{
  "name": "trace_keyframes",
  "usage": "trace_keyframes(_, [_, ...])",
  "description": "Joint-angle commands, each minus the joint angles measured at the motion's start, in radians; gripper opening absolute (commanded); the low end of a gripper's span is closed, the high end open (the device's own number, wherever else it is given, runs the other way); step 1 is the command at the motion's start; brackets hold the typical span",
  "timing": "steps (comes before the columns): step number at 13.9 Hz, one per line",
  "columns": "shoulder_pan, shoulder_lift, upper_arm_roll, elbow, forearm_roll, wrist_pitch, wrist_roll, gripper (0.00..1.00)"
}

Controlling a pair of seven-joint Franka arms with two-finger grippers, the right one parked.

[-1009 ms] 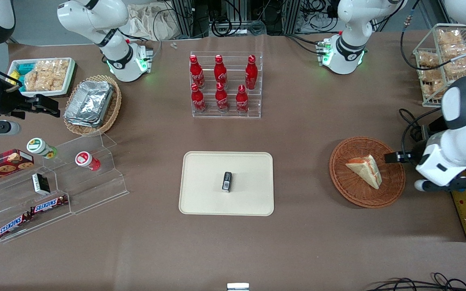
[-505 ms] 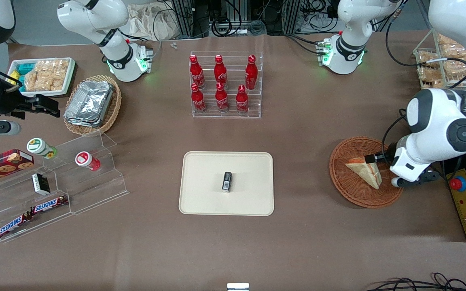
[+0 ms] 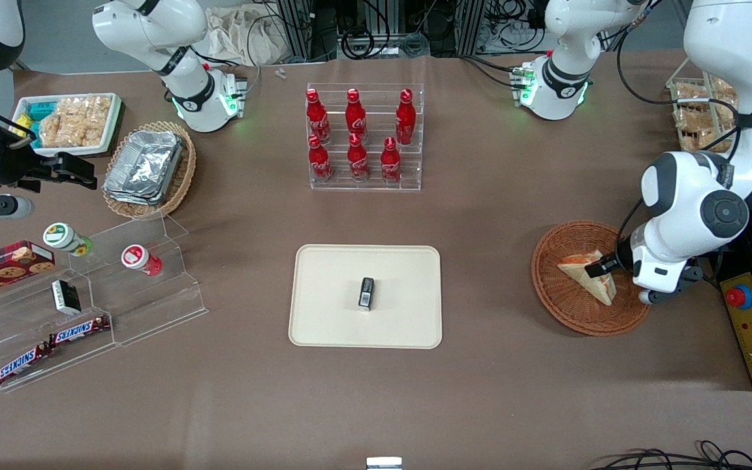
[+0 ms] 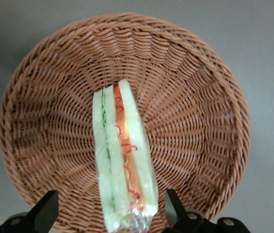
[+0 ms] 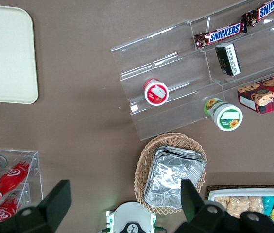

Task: Place sandwich from basket to tray
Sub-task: 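Lower the left gripper and close it on the sandwich's wrapped edge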

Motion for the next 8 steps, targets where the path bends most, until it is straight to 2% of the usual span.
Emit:
trace_keyframes(1, [0.009,0.008,-0.005,-0.033,0.009,0.05,-0.06,0.98])
trace_keyframes(6, [0.007,0.022,0.015,-0.096,0.009,0.158,-0.066,0.94])
trace_keyframes(8, [0.007,0.022,0.015,-0.101,0.011,0.158,-0.071,0.85])
